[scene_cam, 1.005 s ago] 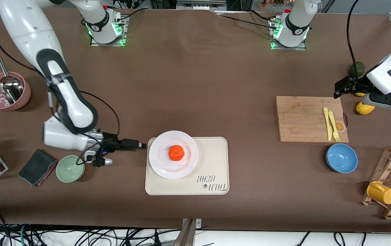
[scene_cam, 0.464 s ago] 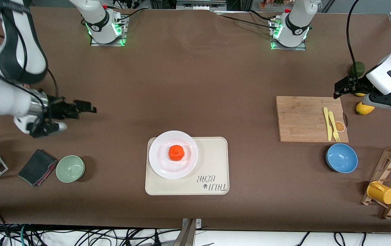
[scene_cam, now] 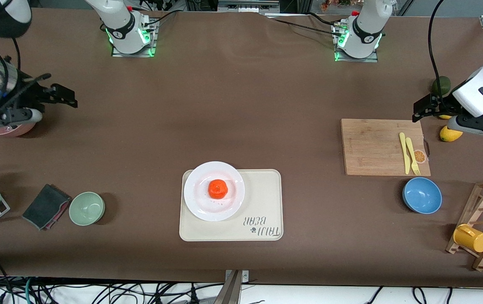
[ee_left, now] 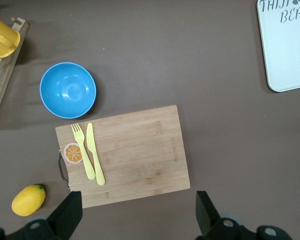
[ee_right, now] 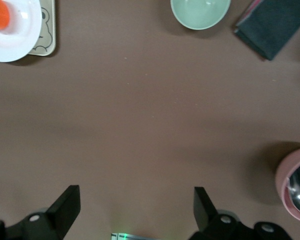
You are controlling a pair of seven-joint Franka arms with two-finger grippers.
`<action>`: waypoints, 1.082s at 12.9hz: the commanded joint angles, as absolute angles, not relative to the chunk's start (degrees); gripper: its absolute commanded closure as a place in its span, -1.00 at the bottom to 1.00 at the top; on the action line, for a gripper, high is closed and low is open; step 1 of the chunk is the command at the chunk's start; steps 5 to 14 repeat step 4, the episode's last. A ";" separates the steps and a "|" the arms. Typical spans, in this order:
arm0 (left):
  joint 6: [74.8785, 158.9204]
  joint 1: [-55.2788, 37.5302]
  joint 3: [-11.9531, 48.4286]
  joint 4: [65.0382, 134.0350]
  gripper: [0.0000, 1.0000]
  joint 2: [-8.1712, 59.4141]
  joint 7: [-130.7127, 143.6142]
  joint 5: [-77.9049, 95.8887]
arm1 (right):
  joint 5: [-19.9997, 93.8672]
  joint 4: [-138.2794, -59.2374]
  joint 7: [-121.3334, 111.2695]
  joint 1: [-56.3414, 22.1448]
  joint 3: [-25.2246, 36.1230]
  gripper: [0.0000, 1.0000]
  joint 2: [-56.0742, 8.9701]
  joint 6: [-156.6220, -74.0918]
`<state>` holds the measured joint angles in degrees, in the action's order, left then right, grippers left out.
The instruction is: Place orange and plate with both arms
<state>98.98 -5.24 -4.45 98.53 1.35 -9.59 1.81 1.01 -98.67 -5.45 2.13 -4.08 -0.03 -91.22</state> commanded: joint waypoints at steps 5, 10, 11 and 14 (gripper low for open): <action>99.14 -5.10 -4.04 98.00 -1.00 1.41 -9.58 -0.18 | -2.63 -95.45 -4.13 1.93 -3.96 -1.00 -0.44 -88.77; 99.14 -5.10 -4.04 98.00 -1.00 1.41 -9.58 -0.18 | -2.63 -95.45 -4.13 1.93 -3.96 -1.00 -0.44 -88.77; 99.14 -5.10 -4.04 98.00 -1.00 1.41 -9.58 -0.18 | -2.63 -95.45 -4.13 1.93 -3.96 -1.00 -0.44 -88.77; 99.14 -5.10 -4.04 98.00 -1.00 1.41 -9.58 -0.18 | -2.63 -95.45 -4.13 1.93 -3.96 -1.00 -0.44 -88.77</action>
